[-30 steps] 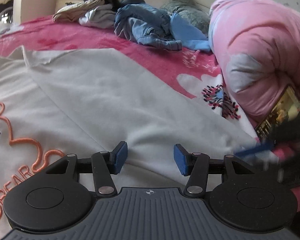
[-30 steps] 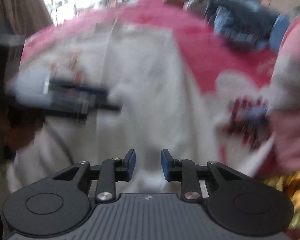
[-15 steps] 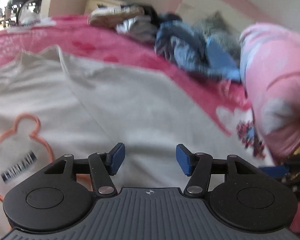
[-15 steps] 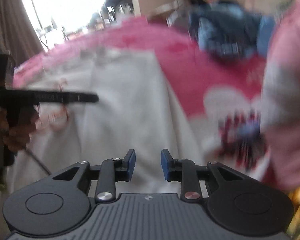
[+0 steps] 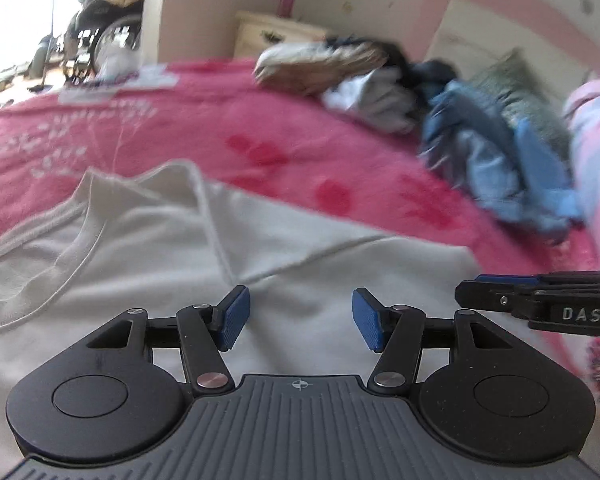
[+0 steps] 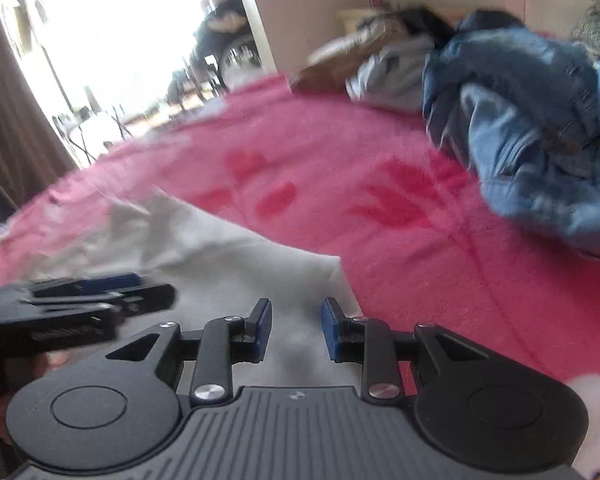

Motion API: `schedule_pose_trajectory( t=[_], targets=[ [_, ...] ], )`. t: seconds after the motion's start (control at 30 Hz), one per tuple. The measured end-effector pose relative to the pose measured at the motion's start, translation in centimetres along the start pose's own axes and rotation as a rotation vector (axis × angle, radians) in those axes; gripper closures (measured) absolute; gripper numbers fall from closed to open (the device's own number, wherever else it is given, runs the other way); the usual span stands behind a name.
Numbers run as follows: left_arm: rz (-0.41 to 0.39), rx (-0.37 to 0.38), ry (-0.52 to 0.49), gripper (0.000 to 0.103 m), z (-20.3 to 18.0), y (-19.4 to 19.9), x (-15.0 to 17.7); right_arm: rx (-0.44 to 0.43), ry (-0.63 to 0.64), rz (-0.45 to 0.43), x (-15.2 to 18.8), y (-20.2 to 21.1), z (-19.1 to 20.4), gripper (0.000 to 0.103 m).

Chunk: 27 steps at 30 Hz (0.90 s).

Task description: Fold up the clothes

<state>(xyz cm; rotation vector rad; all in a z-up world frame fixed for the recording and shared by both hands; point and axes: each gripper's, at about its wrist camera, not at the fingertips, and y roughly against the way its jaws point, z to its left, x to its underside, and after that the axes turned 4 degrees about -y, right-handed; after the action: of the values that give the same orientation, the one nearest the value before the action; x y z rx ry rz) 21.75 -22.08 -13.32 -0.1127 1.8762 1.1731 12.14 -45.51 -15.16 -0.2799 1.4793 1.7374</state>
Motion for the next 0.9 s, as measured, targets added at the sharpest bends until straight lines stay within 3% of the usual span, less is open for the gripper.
schedule_pose_trajectory(
  t=[0.13, 0.3, 0.47, 0.63, 0.77, 0.9],
  targets=[
    [-0.012, 0.0, -0.021, 0.046, 0.4, 0.6, 0.4, -0.014, -0.024, 0.004, -0.2, 0.0, -0.3, 0.076],
    [-0.08, 0.027, -0.022, 0.046, 0.7, 1.9, -0.5, -0.058, -0.04, -0.058, -1.7, 1.9, -0.2, 0.075],
    [-0.001, 0.013, 0.012, 0.046, 1.5, -1.5, -1.1, 0.0, -0.1, -0.003, -2.3, -1.6, -0.9, 0.072],
    [-0.036, 0.056, 0.069, 0.046, 3.1, 1.1, -1.1, 0.007, -0.116, -0.02, -2.8, -0.4, -0.3, 0.069],
    [-0.034, 0.046, 0.067, 0.046, 4.3, 4.6, -0.5, -0.064, -0.066, -0.048, -3.8, 1.2, 2.3, 0.068],
    [0.011, -0.023, 0.057, 0.046, 5.4, 7.1, 0.9, -0.165, -0.005, -0.001, -5.4, -0.7, 7.2, 0.068]
  ],
)
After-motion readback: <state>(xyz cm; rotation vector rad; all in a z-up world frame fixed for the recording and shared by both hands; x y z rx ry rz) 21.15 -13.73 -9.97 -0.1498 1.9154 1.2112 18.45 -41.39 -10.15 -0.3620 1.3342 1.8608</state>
